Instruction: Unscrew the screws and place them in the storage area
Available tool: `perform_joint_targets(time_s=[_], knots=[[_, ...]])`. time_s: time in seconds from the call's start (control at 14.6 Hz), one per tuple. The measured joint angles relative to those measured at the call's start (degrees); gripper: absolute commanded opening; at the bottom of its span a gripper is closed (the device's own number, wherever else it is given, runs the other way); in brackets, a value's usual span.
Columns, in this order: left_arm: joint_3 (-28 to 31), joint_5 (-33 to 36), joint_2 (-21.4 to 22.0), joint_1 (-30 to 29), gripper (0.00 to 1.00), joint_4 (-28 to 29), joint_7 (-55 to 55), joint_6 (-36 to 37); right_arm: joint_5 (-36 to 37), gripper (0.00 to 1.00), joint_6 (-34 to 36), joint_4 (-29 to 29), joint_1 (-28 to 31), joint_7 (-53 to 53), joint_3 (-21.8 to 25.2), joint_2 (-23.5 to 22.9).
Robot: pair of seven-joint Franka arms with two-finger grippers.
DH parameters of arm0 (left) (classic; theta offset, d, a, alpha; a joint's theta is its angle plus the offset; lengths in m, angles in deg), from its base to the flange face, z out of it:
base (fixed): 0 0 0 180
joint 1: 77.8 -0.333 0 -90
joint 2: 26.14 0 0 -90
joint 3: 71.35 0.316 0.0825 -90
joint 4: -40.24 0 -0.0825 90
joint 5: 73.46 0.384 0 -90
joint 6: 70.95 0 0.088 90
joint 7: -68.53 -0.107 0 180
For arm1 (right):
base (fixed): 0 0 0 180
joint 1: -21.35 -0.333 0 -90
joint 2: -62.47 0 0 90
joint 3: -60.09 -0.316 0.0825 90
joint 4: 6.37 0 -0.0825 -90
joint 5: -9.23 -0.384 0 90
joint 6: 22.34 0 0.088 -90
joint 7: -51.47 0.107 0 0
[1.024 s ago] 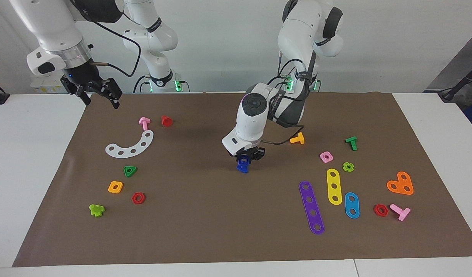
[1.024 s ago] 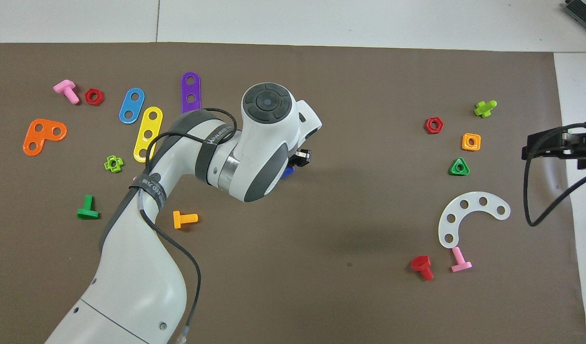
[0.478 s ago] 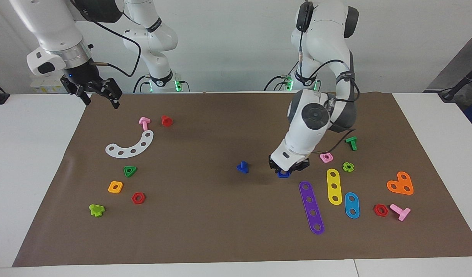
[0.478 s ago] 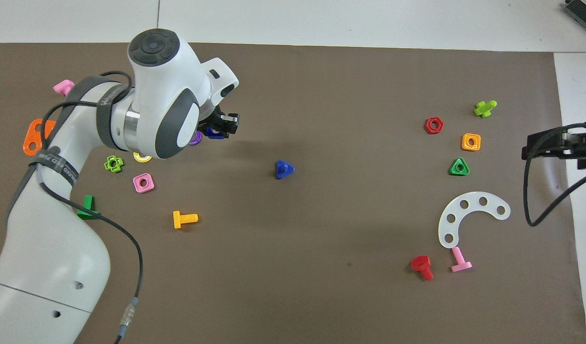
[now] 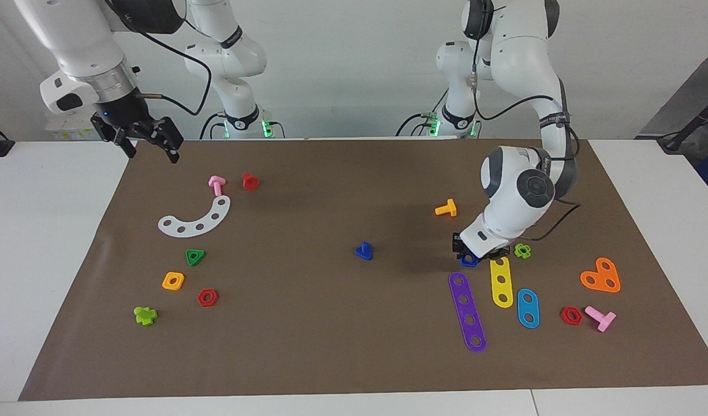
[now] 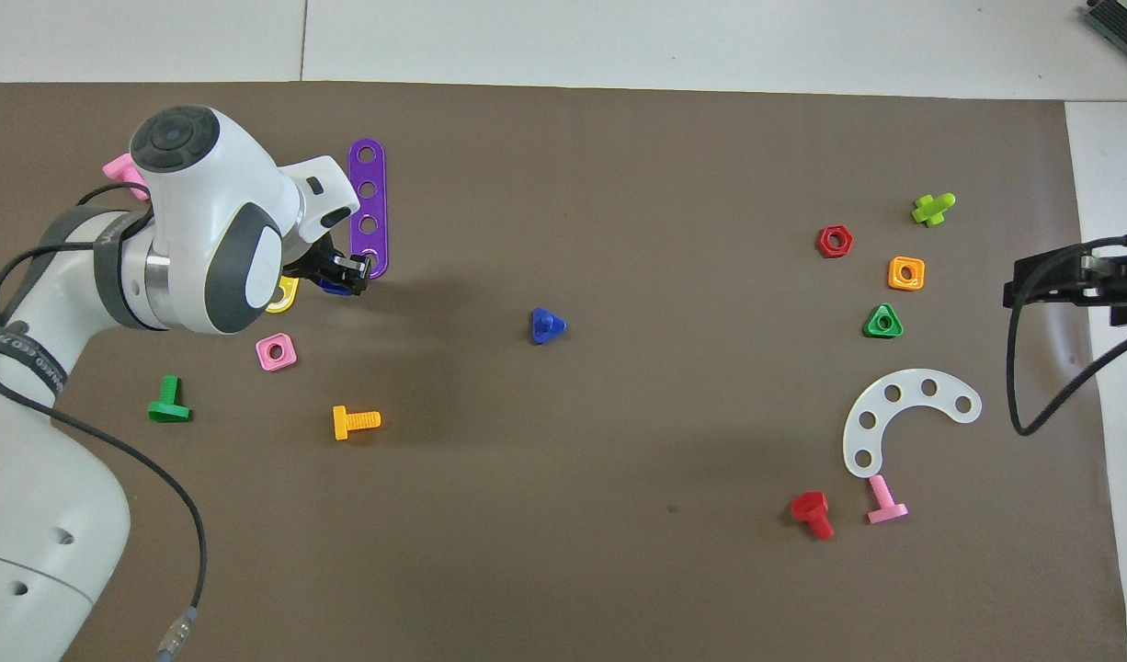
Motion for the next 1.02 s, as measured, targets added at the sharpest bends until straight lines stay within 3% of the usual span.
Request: perform_joint_targets(time_s=[0.07,0.14,0.2,0.55,1.02], knots=[[-0.2,0.0,0.6,0.0,0.73,2.3,-0.1,-1.9,0.0,1.0,0.0,0.0,0.0,0.0,0.0,0.0],[-0.3,0.0,1.0,0.1,0.95,3.7,-0.2,-2.8,0.0,1.0,0.0,0.0,0.0,0.0,0.0,0.0],[-0.3,0.0,1.3,0.1,1.0,4.4,-0.2,-3.0,0.0,1.0,0.0,0.0,0.0,0.0,0.0,0.0],[-0.1,0.0,4.4,-0.7,1.0,4.4,-0.2,-3.1,0.0,1.0,0.0,0.0,0.0,0.0,0.0,0.0],[0.6,1.1,16.7,-9.6,1.0,3.9,-0.9,8.4,0.0,1.0,0.0,0.0,0.0,0.0,0.0,0.0]])
